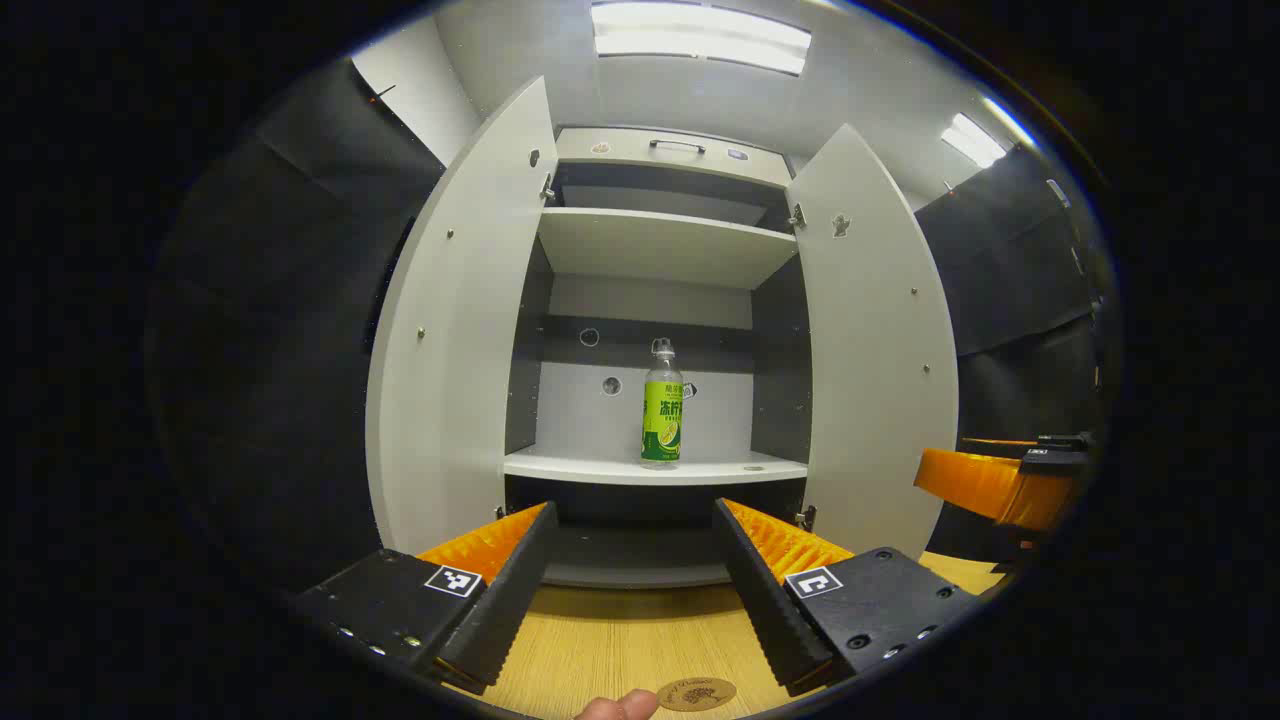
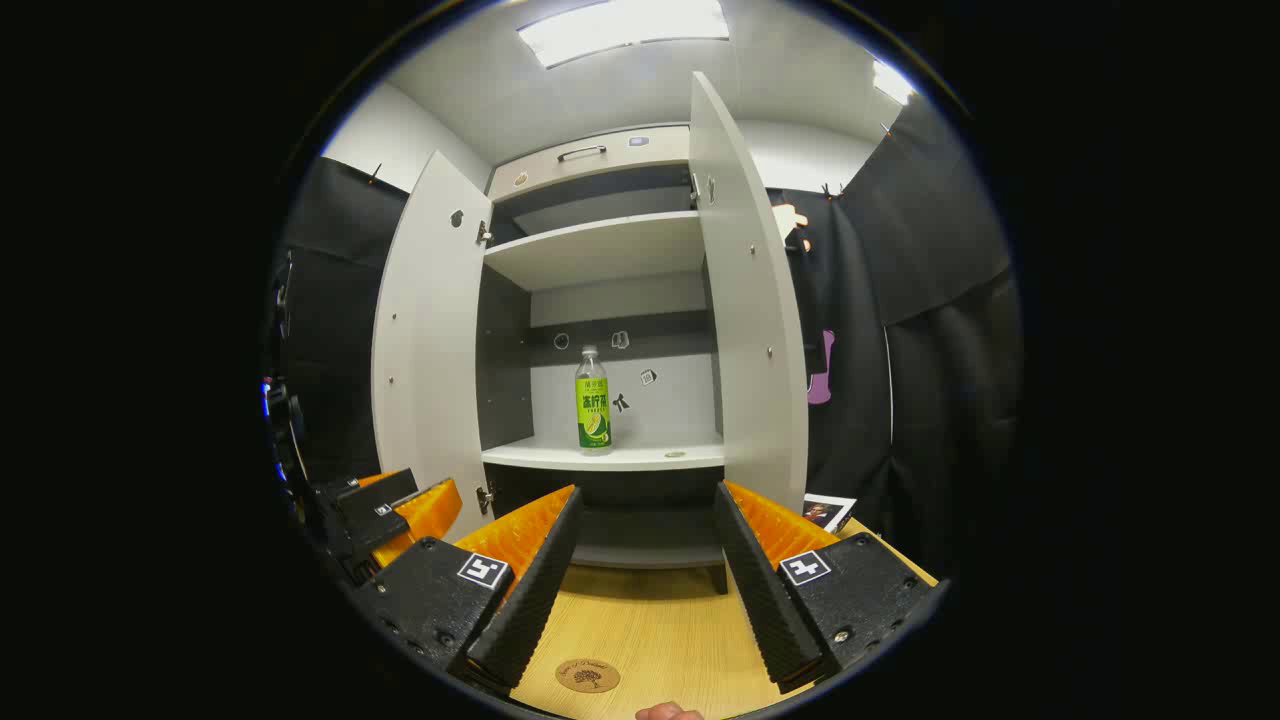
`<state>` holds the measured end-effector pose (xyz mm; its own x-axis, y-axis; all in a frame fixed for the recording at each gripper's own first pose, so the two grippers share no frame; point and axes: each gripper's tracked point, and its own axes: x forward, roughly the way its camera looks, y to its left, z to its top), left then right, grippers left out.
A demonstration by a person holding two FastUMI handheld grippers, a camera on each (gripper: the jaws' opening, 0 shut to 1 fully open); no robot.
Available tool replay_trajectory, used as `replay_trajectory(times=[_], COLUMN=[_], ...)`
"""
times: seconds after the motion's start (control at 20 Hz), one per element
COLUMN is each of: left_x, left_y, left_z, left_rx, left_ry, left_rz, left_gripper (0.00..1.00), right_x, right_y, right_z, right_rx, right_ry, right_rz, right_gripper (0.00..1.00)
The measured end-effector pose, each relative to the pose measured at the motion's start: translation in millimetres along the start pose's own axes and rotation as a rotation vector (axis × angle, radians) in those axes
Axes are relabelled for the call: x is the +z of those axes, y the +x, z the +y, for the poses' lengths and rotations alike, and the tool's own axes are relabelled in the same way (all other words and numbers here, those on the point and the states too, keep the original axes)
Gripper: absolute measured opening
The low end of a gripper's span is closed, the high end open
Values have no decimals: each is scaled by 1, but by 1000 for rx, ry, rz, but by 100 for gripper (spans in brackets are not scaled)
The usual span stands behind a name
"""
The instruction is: Grasp the bottle in the cabinet with the left hand and place it on the coaster, then close the right door with the right hand and the left door with the left hand.
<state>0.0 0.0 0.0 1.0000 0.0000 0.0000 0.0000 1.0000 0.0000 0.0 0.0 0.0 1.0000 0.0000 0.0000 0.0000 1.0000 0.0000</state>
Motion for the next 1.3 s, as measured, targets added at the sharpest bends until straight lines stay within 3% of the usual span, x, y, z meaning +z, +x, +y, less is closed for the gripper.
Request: replay_trajectory(times=[1.3], left_x=[-7], left_y=[14], left_z=[10], left_rx=[7], left_ry=[-32], left_rz=[33], left_gripper=[94], right_x=[-3], right_y=[14], right_z=[-2], right_rx=[-12], right_ry=[-7], right_rz=[12], right_gripper=[81])
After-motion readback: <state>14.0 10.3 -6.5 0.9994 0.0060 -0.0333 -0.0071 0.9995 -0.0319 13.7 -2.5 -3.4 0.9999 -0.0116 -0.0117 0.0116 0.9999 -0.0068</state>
